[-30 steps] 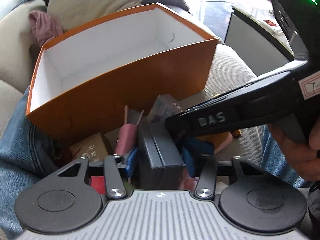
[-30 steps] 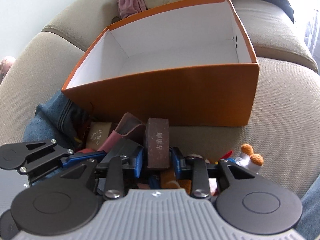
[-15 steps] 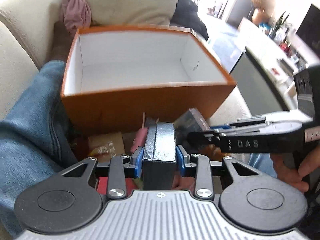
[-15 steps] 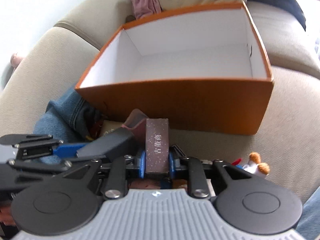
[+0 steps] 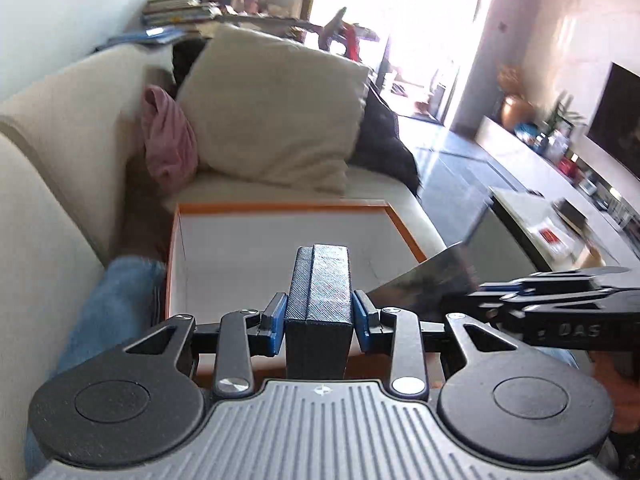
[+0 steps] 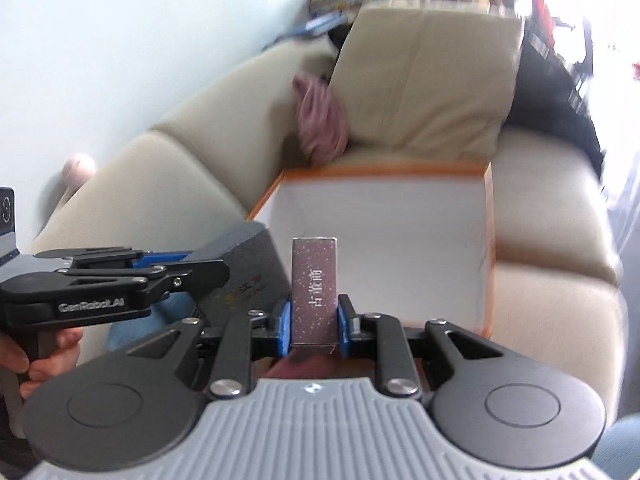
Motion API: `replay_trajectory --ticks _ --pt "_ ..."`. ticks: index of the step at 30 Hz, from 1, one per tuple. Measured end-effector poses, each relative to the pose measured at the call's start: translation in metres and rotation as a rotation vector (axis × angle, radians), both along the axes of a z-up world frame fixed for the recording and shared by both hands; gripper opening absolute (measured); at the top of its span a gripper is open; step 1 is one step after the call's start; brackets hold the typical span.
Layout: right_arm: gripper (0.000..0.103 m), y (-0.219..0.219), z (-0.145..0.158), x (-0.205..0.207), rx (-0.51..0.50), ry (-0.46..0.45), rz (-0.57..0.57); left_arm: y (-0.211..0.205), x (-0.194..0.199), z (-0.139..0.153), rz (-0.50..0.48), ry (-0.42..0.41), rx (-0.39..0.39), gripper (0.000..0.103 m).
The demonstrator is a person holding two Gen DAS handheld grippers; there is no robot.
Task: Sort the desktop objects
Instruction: 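Lift both held items and carry them over into the orange box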
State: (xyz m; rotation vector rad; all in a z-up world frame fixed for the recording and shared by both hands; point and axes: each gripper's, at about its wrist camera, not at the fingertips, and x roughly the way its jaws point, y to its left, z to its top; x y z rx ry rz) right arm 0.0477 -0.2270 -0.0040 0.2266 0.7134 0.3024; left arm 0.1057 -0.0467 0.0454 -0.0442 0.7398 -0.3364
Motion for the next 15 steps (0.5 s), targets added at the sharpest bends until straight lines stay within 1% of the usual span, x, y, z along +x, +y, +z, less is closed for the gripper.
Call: replay_trajectory --ticks 2,5,9,13,15 --pt "0.024 -0.003 0.001 0.023 -0.059 -0.012 -0.043 -0.007 0.022 -0.004 0.012 0.0 -0.008 0.039" --pt "0.024 -0.015 -0.016 0.074 -0.136 0.062 -0.115 -0.021 0.057 -0.021 0.01 0.02 -0.003 0.039" --pt "0.024 -0.02 -0.046 0.13 -0.223 0.148 -0.154 -0.039 0.091 -0.047 -0.005 0.037 0.034 0.039" --pt "0.024 -0.021 -0.068 0.165 -0.289 0.219 -0.161 -0.052 0.115 -0.069 -0.02 0.066 0.026 0.039" --pt "0.024 -0.021 -0.078 0.175 -0.331 0.241 -0.171 -0.058 0.124 -0.079 -0.018 0.083 0.047 0.039"
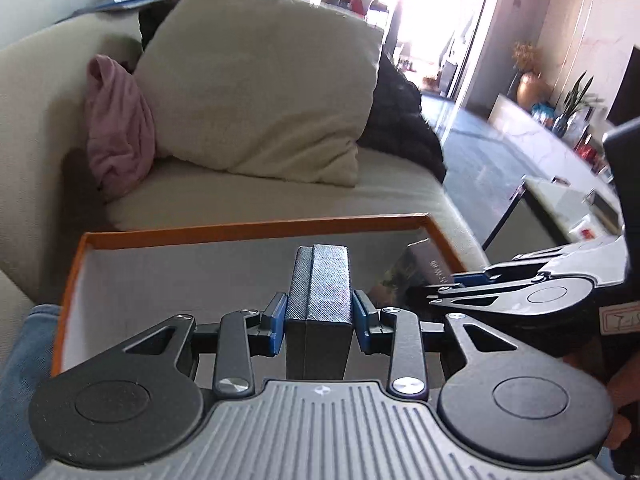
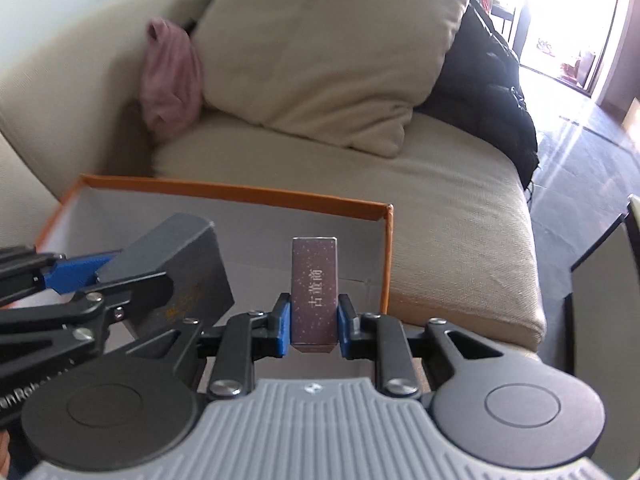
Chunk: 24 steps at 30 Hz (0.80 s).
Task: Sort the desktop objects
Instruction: 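Lift both held items and carry them over into the orange box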
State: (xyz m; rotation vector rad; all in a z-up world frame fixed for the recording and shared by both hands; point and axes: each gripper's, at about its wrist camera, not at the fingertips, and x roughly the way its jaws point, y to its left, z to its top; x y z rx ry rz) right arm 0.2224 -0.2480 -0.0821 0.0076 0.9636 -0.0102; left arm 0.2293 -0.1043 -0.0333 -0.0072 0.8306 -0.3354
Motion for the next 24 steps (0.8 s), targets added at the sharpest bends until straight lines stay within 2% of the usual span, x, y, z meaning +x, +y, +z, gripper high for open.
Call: replay_trajectory --ticks 8,14,20,21,24 --pt "0.024 0.004 -0.01 0.019 -0.068 0.026 -0.004 -0.001 0.03 -0.026 0.059 0.085 -0.007 0.039" --pt "0.026 -0.001 -0.003 0.02 -0.055 0.017 0.002 -0.006 0.035 -0.031 0.074 0.106 -0.018 0.039" --pt "0.038 -0.021 0.034 -0.013 0.009 -0.117 -0.028 -0.024 0.029 -0.036 0.056 0.136 -0.017 0.038" --pt "0.041 -0.025 0.038 -0.018 0.014 -0.131 -0.035 -0.028 0.028 -0.036 0.054 0.136 -0.011 0.038" --pt "0.042 -0.034 0.04 -0.033 0.025 -0.13 -0.039 -0.036 0.031 -0.038 0.012 0.17 -0.024 0.038"
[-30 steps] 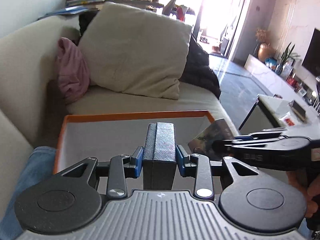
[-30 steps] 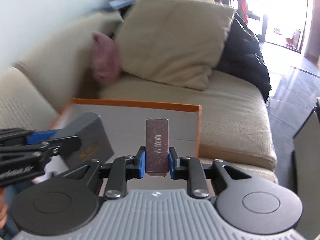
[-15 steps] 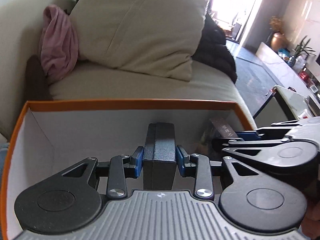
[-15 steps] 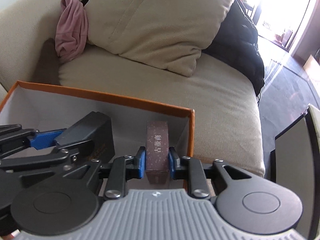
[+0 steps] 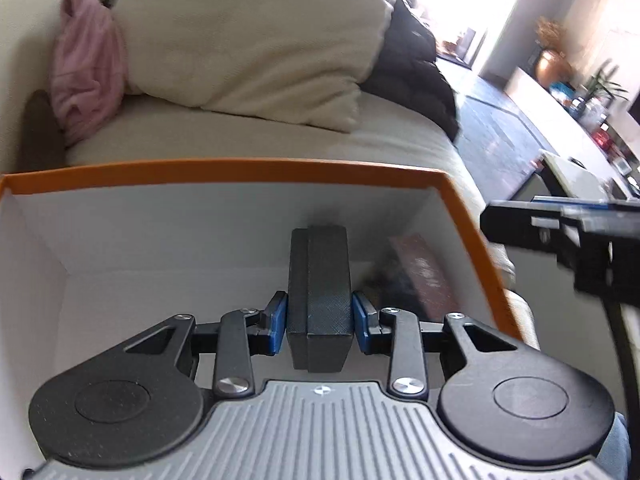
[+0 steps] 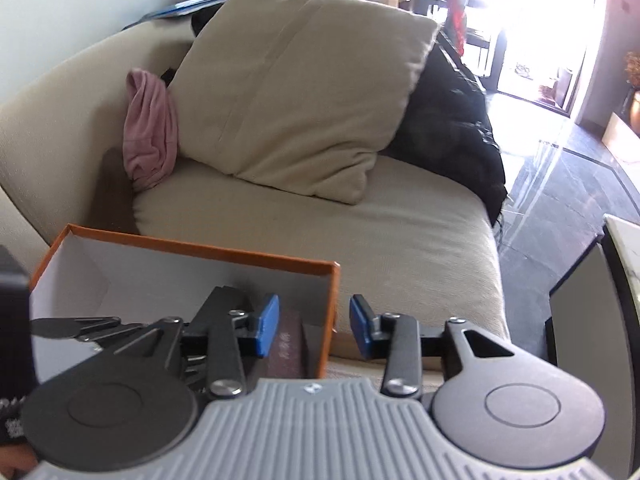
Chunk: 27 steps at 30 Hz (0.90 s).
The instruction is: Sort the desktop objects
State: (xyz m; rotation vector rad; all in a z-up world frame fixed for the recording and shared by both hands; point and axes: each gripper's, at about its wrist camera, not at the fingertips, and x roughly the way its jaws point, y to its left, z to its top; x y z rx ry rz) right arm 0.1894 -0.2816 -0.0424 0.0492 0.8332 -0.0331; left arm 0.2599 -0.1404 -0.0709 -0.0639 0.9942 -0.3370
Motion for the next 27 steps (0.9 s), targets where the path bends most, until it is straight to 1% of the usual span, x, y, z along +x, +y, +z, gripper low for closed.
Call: replay_trajectory --ticks 2,4,5,6,8,9,11,13,15,17,19,21,23,25,27 --pt "0.042 -0.004 -0.002 -0.008 0.007 0.015 0.019 -0.005 0.004 -0.001 -0.05 0.042 -0.002 0.039" --pt "0.041 -0.007 -0.004 -0.014 0.019 0.031 0.068 -0.006 0.005 0.0 -0.08 0.048 0.004 0.04" --pt "0.04 -0.007 -0.005 -0.016 0.012 0.035 0.109 -0.008 0.004 0.0 -0.114 0.047 0.008 0.043" --pt "0.035 -0.006 -0.006 -0.019 -0.006 0.036 0.146 -0.008 0.003 0.001 -0.151 0.047 0.009 0.05" --pt "0.027 -0.002 -0.008 -0.024 -0.066 0.043 0.236 -0.008 -0.001 0.002 -0.209 0.065 -0.01 0.057" --pt "0.026 0.001 -0.01 -0.025 -0.094 0.05 0.278 -0.007 -0.003 0.002 -0.224 0.069 -0.018 0.059" --pt "0.026 0.006 -0.013 -0.027 -0.16 0.067 0.373 -0.004 -0.006 0.003 -0.253 0.082 -0.024 0.059" --pt "0.027 0.013 -0.016 -0.03 -0.239 0.064 0.466 -0.002 -0.007 0.004 -0.271 0.106 -0.026 0.059" --pt "0.038 0.022 -0.018 -0.033 -0.35 0.04 0.562 -0.002 -0.008 0.004 -0.303 0.104 -0.002 0.059" --pt "0.038 0.029 -0.021 -0.033 -0.469 0.023 0.661 -0.003 -0.01 0.004 -0.341 0.075 0.056 0.059" --pt "0.038 0.036 -0.026 -0.033 -0.566 0.024 0.759 -0.006 -0.012 0.006 -0.387 0.052 0.115 0.059" --pt "0.044 0.041 -0.031 -0.032 -0.624 0.045 0.851 -0.006 -0.014 0.008 -0.426 0.029 0.145 0.059" --pt "0.046 0.049 -0.037 -0.033 -0.68 0.06 0.923 -0.008 -0.015 0.008 -0.462 0.007 0.175 0.059" --pt "0.047 0.058 -0.046 -0.033 -0.737 0.065 0.98 -0.012 -0.013 0.004 -0.492 0.001 0.207 0.059" --pt "0.047 0.063 -0.054 -0.031 -0.801 0.064 1.003 -0.014 -0.01 0.0 -0.5 -0.007 0.227 0.059"
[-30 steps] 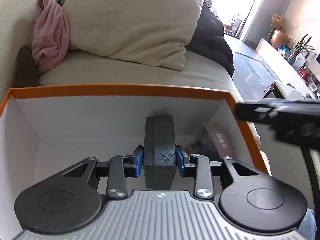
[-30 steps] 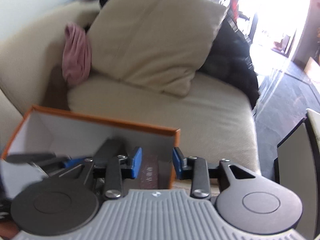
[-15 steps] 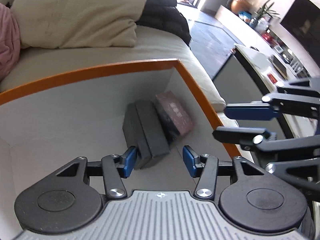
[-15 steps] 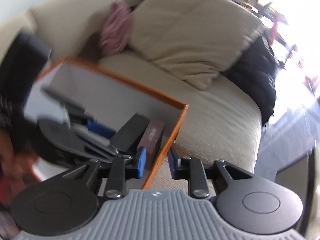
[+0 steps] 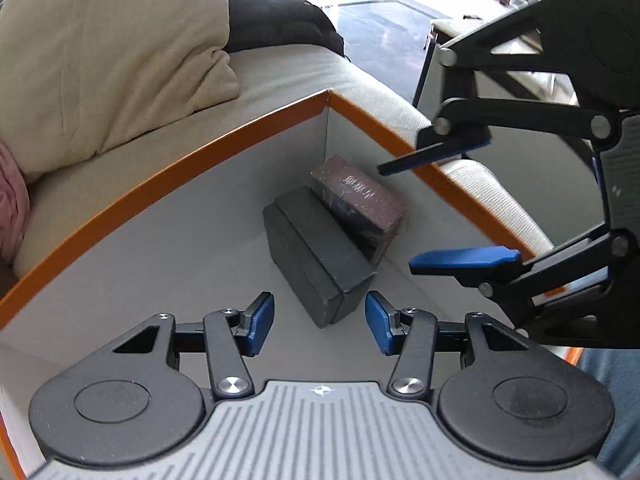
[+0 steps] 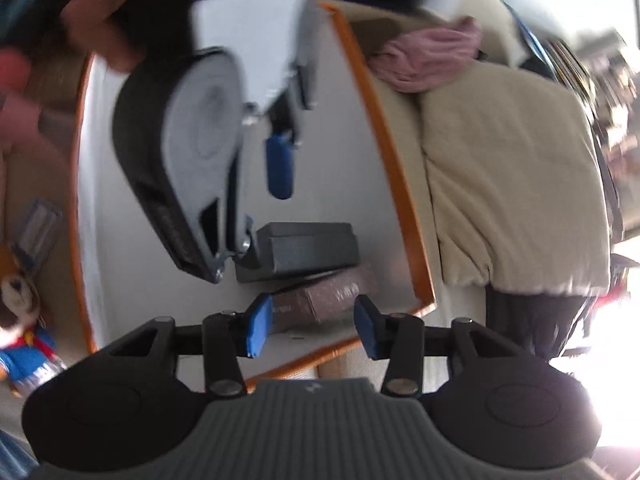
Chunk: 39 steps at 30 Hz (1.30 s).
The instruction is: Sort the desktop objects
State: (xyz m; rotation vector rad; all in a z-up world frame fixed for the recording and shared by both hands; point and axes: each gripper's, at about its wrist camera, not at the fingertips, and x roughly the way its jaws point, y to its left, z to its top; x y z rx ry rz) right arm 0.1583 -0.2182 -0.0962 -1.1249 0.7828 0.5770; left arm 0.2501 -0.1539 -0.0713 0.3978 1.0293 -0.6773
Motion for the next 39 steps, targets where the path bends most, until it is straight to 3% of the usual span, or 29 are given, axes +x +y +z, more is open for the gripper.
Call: replay_trajectory --ticks 4,6,11,15,24,27,33,39 --pt "0.045 0.003 -0.011 0.009 -0.061 -0.025 -0.001 0.003 0.008 -0.002 -0.015 0.002 -0.043 0.056" --pt "0.037 0.002 -0.015 0.013 -0.07 -0.011 -0.013 0.002 0.011 -0.002 -0.041 0.003 -0.064 0.053" --pt "0.036 0.003 -0.017 0.017 -0.06 -0.041 -0.044 -0.003 0.02 -0.003 -0.1 -0.012 -0.098 0.045" --pt "0.031 0.0 -0.023 0.027 -0.083 -0.1 -0.093 -0.003 0.024 -0.005 -0.119 -0.016 -0.129 0.045" --pt "0.035 -0.002 -0.019 0.018 -0.048 -0.121 -0.105 -0.001 0.028 -0.006 -0.127 -0.015 -0.146 0.046" --pt "0.041 -0.002 -0.012 0.015 -0.021 -0.13 -0.115 -0.003 0.023 -0.005 -0.131 -0.036 -0.127 0.046" --pt "0.043 -0.011 0.007 0.0 0.036 -0.165 -0.172 0.006 0.011 0.012 -0.097 -0.052 -0.127 0.046" --pt "0.044 -0.023 0.037 -0.027 0.272 -0.208 -0.37 0.027 -0.026 0.048 -0.019 -0.135 -0.13 0.046"
